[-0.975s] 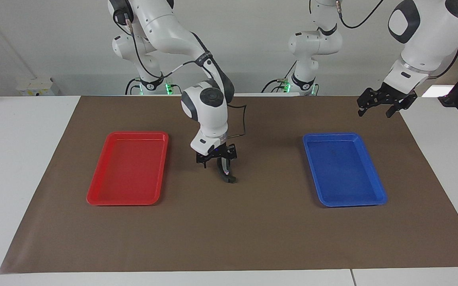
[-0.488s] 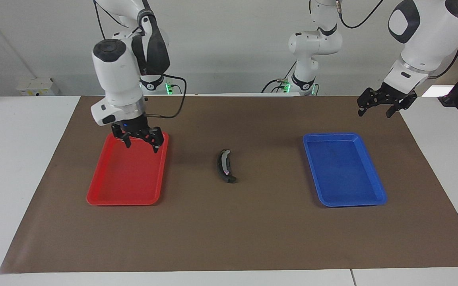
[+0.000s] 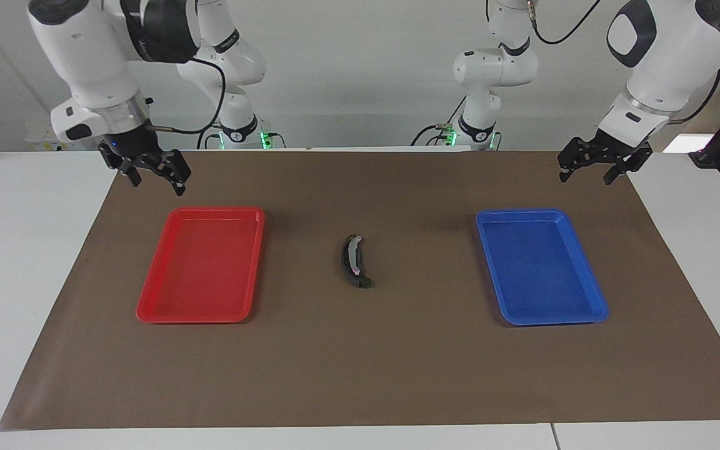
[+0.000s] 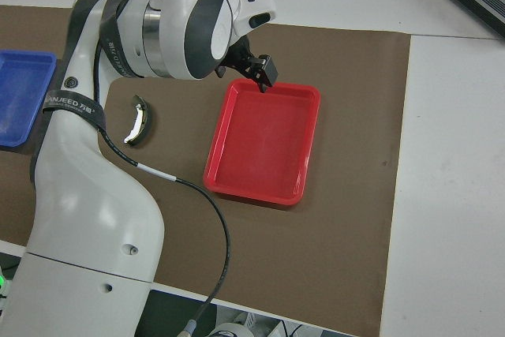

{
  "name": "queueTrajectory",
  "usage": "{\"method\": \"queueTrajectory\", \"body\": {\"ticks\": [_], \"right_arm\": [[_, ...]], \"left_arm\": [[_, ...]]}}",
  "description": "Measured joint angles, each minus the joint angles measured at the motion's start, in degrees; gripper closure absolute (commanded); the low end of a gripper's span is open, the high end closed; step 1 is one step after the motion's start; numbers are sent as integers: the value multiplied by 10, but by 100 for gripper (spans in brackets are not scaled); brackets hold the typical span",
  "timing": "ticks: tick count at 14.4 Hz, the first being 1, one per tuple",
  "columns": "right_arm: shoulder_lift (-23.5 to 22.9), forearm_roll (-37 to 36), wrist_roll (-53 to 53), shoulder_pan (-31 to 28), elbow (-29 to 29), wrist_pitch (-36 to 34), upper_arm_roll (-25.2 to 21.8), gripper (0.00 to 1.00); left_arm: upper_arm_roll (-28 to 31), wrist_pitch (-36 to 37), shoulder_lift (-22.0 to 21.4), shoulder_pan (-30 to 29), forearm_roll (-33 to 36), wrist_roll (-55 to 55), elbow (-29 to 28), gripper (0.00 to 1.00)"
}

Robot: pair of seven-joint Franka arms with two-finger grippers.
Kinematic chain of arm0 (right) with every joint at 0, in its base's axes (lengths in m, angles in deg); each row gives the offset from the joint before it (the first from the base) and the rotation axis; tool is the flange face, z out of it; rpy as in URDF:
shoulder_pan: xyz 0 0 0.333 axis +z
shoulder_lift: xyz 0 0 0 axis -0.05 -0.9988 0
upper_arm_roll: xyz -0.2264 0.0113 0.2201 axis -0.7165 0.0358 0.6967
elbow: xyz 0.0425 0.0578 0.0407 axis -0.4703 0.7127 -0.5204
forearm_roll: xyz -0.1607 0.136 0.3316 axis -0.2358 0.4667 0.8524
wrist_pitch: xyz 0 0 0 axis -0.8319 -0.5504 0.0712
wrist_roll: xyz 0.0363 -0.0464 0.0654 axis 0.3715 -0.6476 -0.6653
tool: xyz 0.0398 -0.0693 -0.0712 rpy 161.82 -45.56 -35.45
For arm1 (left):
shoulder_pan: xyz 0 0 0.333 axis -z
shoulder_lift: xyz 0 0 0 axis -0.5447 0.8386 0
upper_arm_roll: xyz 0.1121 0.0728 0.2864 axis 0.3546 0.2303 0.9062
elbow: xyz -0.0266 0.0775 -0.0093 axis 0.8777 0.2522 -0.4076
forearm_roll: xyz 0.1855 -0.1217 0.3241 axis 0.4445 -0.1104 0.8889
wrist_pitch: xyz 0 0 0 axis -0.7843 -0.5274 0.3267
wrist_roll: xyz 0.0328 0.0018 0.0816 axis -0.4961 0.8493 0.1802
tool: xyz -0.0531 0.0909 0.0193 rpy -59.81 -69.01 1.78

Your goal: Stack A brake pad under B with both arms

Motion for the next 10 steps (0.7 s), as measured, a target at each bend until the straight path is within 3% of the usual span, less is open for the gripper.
{"method": "queueTrajectory", "body": {"ticks": [4, 10], "right_arm": [[-8, 3, -25, -16, -68, -61, -3, 0], [-22, 3, -25, -14, -68, -63, 0, 0]], "left_arm": [[0, 2, 0, 0, 0, 0, 0, 1], [1, 3, 0, -1, 0, 0, 0, 1]]}}
